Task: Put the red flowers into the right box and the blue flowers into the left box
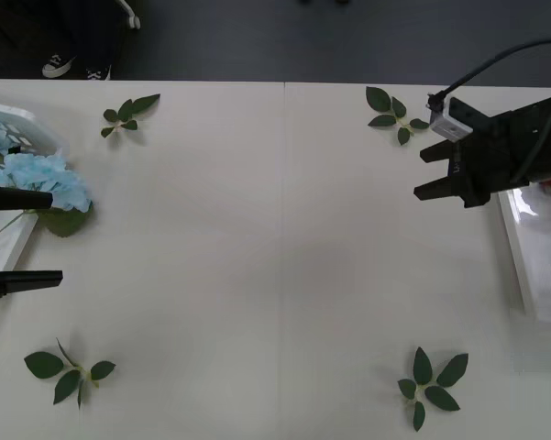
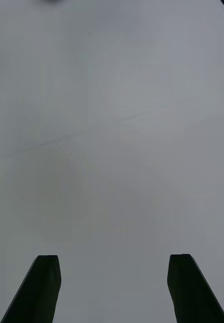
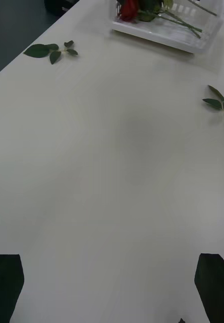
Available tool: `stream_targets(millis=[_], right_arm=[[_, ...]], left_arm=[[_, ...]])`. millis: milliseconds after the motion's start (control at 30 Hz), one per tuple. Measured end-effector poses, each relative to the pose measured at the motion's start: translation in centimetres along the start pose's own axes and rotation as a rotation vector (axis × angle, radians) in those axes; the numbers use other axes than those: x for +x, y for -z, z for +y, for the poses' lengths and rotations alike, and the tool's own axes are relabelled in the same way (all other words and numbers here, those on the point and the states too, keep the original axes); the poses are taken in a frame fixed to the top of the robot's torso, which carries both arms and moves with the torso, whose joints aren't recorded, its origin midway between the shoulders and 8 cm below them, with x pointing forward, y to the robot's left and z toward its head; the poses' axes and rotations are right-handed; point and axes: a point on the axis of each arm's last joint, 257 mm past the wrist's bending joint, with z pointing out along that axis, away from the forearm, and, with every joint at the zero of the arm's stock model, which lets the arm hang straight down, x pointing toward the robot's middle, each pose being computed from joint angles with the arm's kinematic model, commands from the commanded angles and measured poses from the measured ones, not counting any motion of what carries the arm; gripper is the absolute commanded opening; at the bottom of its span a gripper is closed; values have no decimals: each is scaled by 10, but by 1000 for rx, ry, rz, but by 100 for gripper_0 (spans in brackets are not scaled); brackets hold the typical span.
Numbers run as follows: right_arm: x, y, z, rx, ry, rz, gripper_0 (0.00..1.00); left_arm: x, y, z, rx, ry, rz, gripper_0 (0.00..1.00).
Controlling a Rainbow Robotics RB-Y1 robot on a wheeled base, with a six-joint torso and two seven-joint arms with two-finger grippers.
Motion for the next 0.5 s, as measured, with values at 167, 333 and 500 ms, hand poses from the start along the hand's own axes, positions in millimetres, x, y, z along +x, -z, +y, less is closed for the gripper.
stream_targets(millis=[167, 333, 500], right_arm=[[-2, 28, 26, -108, 39, -49, 62], [3, 75, 44, -187, 75, -54, 62], [14, 103, 52, -197, 67, -52, 62]], left_arm=[[0, 0, 0, 0, 0, 0, 100], [0, 0, 0, 0, 0, 0, 100], [0, 0, 0, 0, 0, 0, 100]])
